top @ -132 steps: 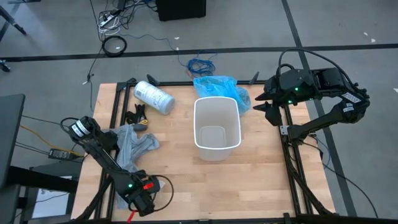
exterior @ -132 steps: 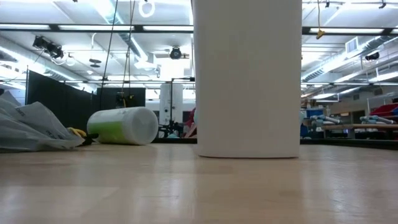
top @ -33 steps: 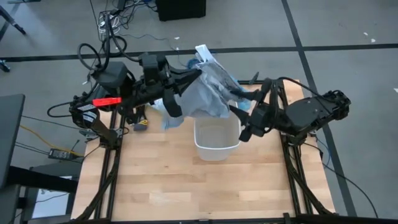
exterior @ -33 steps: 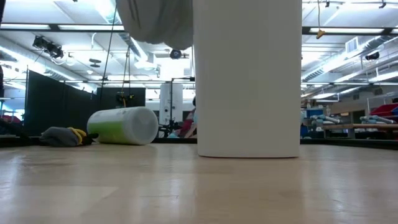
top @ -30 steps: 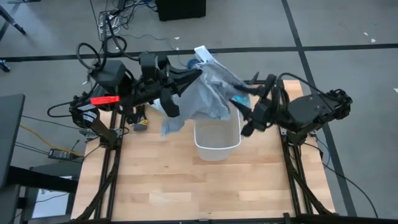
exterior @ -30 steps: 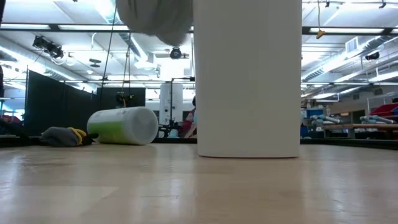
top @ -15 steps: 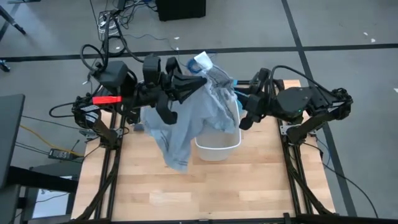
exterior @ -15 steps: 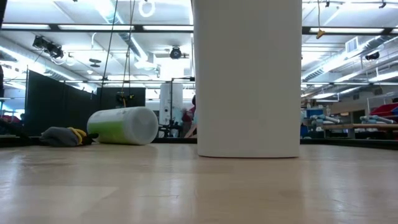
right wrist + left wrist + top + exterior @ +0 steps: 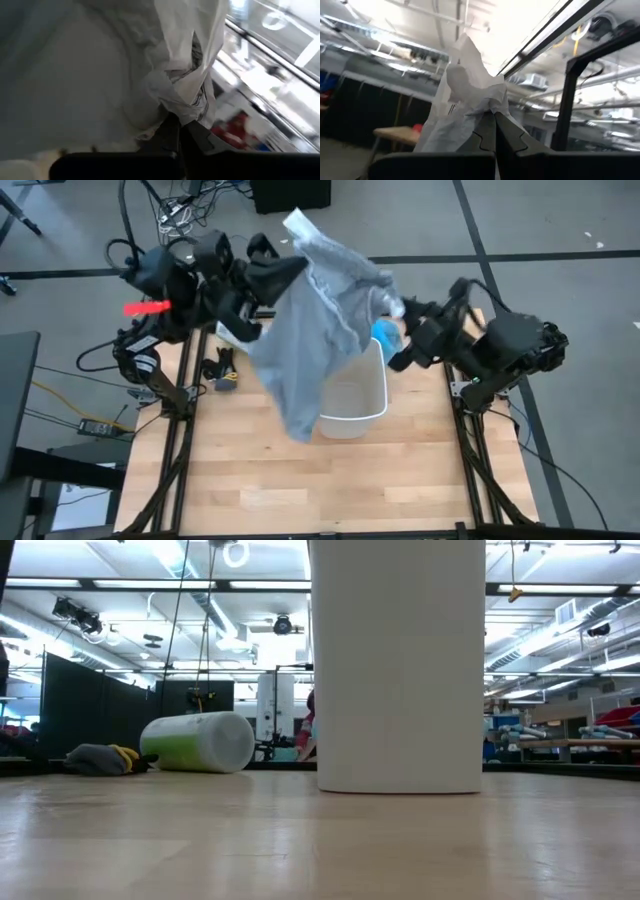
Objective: Place trash/remove bag and relplace
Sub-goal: Put the gray trash bag into the trash bin
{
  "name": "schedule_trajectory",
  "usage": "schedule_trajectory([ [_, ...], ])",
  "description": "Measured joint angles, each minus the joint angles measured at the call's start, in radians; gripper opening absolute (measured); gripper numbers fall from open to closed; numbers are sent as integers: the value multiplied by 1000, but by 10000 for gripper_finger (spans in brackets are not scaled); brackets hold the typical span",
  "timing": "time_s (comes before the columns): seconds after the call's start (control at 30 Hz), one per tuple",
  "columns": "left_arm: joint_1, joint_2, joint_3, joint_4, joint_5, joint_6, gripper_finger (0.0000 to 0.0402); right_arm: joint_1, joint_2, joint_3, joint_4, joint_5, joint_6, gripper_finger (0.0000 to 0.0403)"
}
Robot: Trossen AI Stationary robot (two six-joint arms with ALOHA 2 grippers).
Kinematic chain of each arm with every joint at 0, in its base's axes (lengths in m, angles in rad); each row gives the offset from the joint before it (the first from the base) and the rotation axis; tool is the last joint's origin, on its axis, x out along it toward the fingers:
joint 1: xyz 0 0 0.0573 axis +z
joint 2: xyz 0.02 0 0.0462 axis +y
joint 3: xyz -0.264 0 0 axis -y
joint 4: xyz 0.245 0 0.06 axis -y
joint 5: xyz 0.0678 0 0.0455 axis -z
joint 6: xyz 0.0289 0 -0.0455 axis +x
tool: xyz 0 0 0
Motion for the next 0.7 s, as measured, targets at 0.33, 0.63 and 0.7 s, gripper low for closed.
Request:
schedule_trajectory([
  [0.33, 92, 73, -2, 222, 261, -310, 0, 9, -1, 0, 268, 83, -271, 0],
  [0.63, 92, 200, -1, 674, 370, -586, 0, 16, -10, 0, 308, 129, -329, 0],
  [0.7, 92, 223, -1, 685, 369, -621, 0, 24, -13, 0, 308, 131, -329, 0],
])
